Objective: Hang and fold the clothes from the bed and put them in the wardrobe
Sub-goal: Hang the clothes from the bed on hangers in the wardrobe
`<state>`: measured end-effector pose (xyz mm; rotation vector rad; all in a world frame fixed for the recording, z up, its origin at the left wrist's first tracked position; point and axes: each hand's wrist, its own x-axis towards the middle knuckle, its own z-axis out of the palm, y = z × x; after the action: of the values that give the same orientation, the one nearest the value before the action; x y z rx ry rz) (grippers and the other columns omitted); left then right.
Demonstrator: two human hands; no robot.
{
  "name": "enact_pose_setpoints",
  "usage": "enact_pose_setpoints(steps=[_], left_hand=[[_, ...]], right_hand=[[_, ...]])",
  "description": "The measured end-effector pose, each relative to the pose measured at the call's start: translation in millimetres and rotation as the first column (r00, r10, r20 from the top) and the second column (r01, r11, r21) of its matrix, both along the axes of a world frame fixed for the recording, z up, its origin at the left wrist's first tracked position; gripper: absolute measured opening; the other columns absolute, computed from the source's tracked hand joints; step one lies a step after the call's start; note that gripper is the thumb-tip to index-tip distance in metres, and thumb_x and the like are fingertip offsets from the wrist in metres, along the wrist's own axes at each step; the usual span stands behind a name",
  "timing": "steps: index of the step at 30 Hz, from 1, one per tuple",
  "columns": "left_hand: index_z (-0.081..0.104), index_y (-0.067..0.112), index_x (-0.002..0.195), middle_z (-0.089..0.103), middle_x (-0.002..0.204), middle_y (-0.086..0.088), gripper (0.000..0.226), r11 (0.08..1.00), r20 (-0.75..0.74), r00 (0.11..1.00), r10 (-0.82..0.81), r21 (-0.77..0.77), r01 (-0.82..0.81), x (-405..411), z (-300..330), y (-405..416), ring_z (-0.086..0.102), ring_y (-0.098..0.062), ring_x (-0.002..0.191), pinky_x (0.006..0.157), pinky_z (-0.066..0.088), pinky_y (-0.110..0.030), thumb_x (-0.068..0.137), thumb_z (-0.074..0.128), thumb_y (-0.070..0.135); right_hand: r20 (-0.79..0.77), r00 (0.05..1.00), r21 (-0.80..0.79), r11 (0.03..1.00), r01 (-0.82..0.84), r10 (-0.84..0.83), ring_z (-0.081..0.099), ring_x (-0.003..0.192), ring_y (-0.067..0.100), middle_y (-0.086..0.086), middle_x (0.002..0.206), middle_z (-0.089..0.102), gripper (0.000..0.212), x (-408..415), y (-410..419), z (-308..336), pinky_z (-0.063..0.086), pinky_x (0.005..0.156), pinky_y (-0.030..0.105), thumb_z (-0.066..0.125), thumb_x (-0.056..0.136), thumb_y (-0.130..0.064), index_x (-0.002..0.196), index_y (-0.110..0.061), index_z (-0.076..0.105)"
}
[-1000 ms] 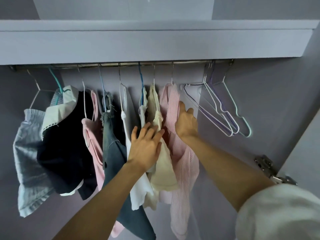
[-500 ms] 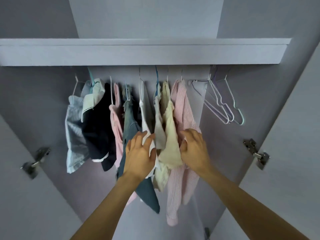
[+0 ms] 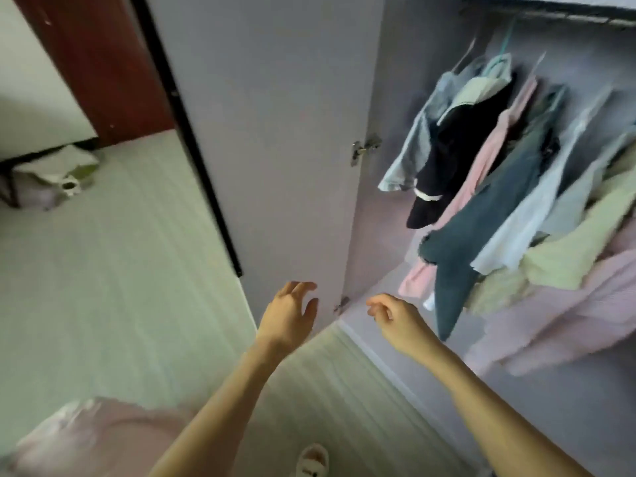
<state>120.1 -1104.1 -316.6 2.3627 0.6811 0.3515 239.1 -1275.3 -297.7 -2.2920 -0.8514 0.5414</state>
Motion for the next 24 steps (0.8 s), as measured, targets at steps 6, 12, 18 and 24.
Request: enact_pose_setpoints(steps=[6,12,18,24], left_hand=[[0.059,0.016,0.124,0.056,0.129,-0.004,0.031,0.813,-0.135,0.820,0.556,-0.118,-0.571,-211,-33,-7,0.059,-0.024,0.111,0.095,0.043,-0.030,0.095,0.050,0.018],[0.064,0.012,0.117,0.061,0.120,-0.009,0.027,0.481,-0.167,0.493,0.854,-0.104,-0.870,-389,-43,-45,0.062,-0.024,0.103,0.087,0.045,-0.028,0.092,0.053,0.012],[0.063,0.009,0.117,0.062,0.117,-0.008,0.027,0.099,-0.128,0.109,0.986,-0.080,-0.992,-549,-46,-82,0.062,-0.023,0.103,0.085,0.043,-0.027,0.092,0.054,0.012],[0.062,0.004,0.119,0.063,0.118,-0.013,0.029,-0.157,-0.114,-0.147,0.983,-0.082,-0.984,-674,-67,-84,0.059,-0.027,0.110,0.090,0.044,-0.033,0.092,0.051,0.010]], right_hand=[[-0.118,0.871,-0.034,0.875,-0.483,0.477,0.064,0.090,0.021,0.000,0.095,0.068,0.026,-130,72,-29,0.048,0.087,0.033,0.042,0.097,-0.011,0.111,-0.012,0.064],[-0.182,0.590,-0.031,0.596,-0.803,0.786,0.064,0.093,0.018,-0.006,0.088,0.063,0.026,-276,126,-34,0.046,0.083,0.025,0.041,0.098,-0.012,0.107,-0.014,0.065],[-0.193,0.231,-0.034,0.229,-0.973,0.954,0.062,0.092,0.016,-0.004,0.091,0.063,0.026,-458,183,-24,0.046,0.080,0.024,0.039,0.097,-0.012,0.105,-0.017,0.064],[-0.148,-0.079,-0.054,-0.088,-0.995,0.986,0.057,0.086,0.013,-0.005,0.089,0.061,0.028,-615,223,-32,0.044,0.078,0.023,0.038,0.097,-0.014,0.108,-0.014,0.064]])
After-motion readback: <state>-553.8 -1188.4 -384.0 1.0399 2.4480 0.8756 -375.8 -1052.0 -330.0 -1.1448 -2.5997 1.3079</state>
